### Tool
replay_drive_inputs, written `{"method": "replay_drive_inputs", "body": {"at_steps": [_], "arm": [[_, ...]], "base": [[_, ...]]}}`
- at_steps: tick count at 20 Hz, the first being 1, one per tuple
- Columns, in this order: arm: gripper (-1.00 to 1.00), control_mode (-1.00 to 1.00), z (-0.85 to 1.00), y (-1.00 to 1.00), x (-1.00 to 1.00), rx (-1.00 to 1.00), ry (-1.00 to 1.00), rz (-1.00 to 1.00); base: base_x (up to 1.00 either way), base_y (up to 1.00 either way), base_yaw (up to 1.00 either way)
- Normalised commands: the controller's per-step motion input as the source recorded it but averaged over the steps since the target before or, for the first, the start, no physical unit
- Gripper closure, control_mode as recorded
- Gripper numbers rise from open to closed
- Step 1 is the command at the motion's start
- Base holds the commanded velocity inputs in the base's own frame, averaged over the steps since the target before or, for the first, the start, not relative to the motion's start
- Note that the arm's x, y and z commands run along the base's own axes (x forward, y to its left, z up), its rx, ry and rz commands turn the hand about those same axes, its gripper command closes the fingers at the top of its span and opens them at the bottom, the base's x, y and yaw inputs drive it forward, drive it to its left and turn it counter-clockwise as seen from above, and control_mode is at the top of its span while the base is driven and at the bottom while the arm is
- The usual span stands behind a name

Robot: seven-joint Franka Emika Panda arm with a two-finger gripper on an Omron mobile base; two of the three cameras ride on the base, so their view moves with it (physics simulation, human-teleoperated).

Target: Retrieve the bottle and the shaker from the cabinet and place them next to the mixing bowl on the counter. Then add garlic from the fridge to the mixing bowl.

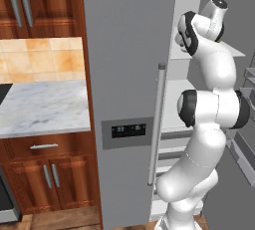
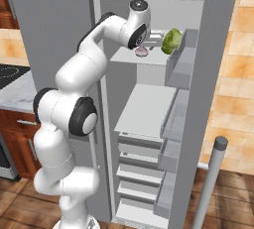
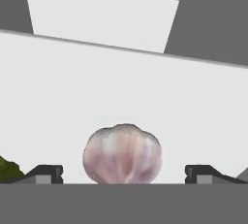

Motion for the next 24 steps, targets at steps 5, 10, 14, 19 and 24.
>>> {"method": "replay_drive_inputs", "body": {"at_steps": [5,10,14,19,24], "arm": [[-1.0,-1.0,-0.18,0.0,0.0,0.0,0.02,0.0],[-1.0,-1.0,-0.15,0.0,0.0,0.0,0.01,0.0],[-1.0,-1.0,-0.05,0.0,0.0,0.0,0.0,0.0],[-1.0,-1.0,-0.09,0.0,0.11,0.0,0.0,0.0],[-1.0,-1.0,-0.08,0.0,0.18,0.0,0.01,0.01]], "base": [[0.0,0.0,0.0],[0.0,0.0,0.0],[0.0,0.0,0.0],[0.0,0.0,0.0],[0.0,0.0,0.0]]}}
